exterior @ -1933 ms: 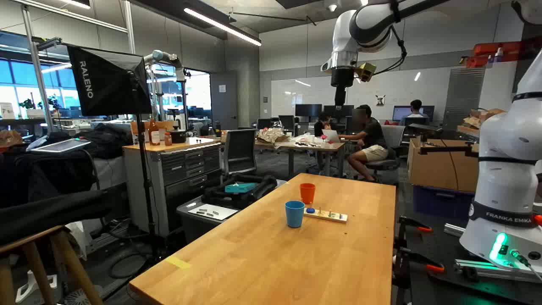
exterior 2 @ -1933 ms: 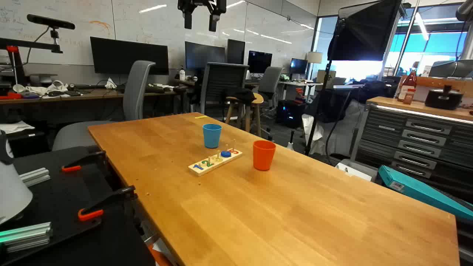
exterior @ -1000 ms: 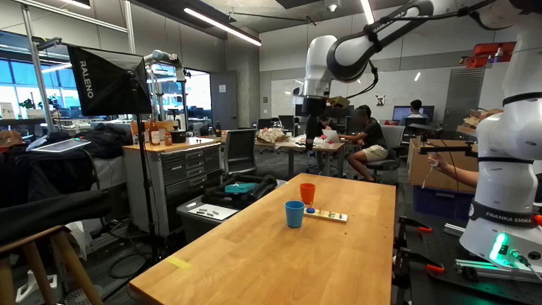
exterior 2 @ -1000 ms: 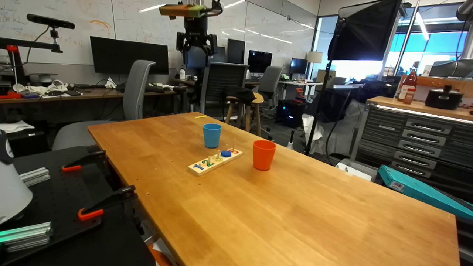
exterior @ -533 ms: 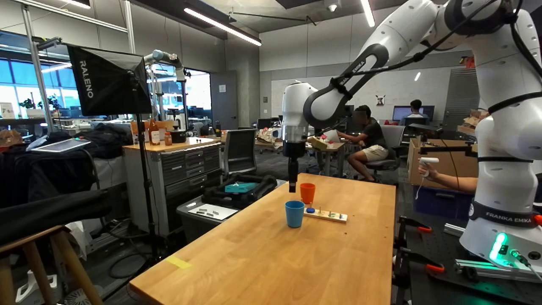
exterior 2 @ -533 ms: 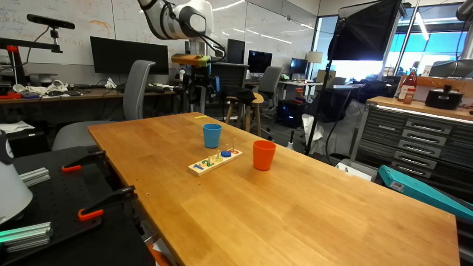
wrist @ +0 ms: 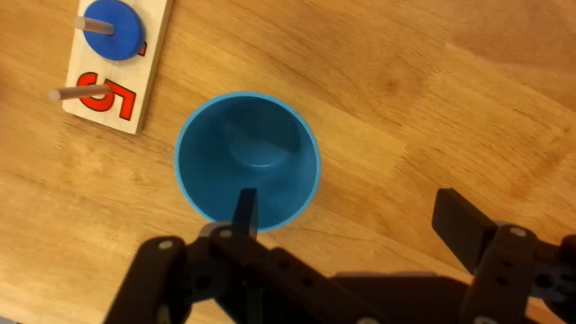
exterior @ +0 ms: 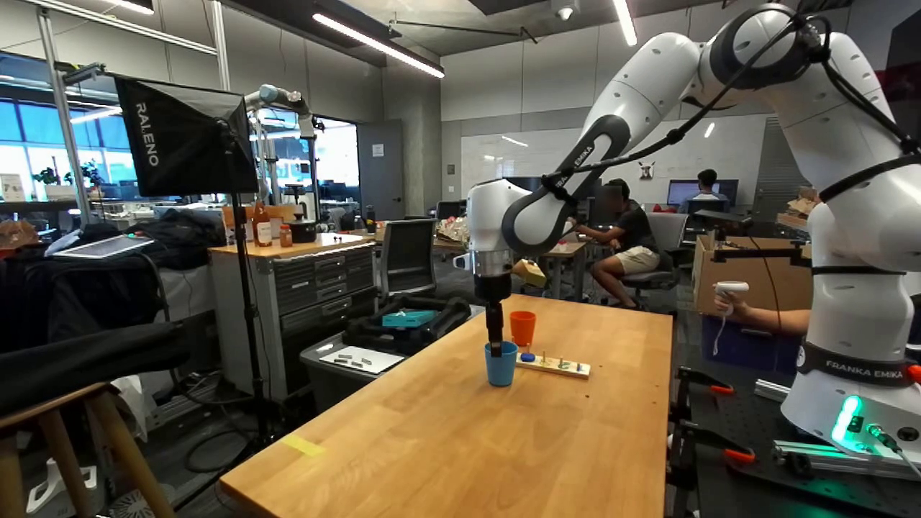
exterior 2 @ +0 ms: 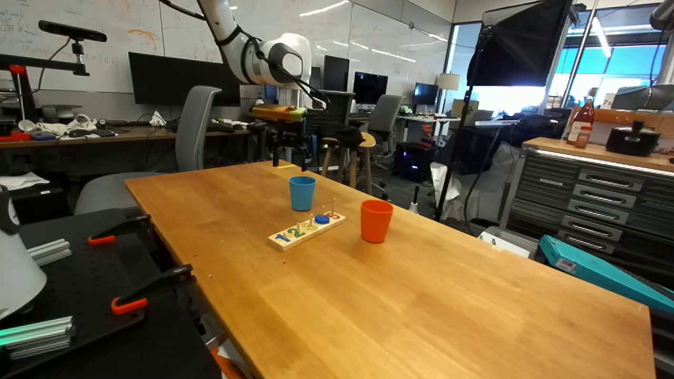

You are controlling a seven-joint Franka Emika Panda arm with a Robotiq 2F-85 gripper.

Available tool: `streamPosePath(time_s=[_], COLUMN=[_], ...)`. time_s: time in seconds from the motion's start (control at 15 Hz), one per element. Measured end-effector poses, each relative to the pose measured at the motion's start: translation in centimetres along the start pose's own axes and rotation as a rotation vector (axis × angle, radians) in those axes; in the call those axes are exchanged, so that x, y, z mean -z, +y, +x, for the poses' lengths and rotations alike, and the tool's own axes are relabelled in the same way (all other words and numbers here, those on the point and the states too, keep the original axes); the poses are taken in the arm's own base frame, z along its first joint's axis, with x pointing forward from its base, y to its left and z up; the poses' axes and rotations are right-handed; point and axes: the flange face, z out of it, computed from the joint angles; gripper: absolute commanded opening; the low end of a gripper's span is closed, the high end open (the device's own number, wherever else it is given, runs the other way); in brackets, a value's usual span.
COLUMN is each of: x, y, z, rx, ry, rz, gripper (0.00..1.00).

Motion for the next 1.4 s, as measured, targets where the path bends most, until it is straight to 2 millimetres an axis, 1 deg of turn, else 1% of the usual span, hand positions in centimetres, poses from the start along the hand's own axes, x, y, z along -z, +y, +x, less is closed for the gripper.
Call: streamPosePath(time_s=[0.27, 0.33, 0.4, 0.47, 0.6, 0.73, 0.87, 0.93, 1.0, 1.07, 1.4], x=[-1.7, -2.0, -2.2, -2.4, -2.7, -2.9, -3.1, -3.2, -3.2, -3.2, -2.8], y=[0.4, 0.4, 0.5, 0.6, 0.7, 0.7, 0.8, 0.8, 0.9, 1.0, 2.2], z=[-0.3, -0.4, -0.4, -0.5, -0.5, -0.6, -0.6, -0.6, -0.6, -0.7, -0.5], rx=[0.003, 0.003, 0.004, 0.008, 0.012, 0.011, 0.01, 0.01, 0.008, 0.007, -0.014], ry=[-0.029, -0.034, -0.038, -0.041, -0.045, -0.046, -0.048, -0.048, -0.048, -0.048, -0.036], rz=[-0.009, -0.009, -0.01, -0.015, -0.019, -0.018, -0.017, -0.017, -0.017, -0.017, -0.02], gripper=[1.0, 0.75, 0.73, 0.66, 0.49, 0.33, 0.2, 0.11, 0.05, 0.0, 0.01])
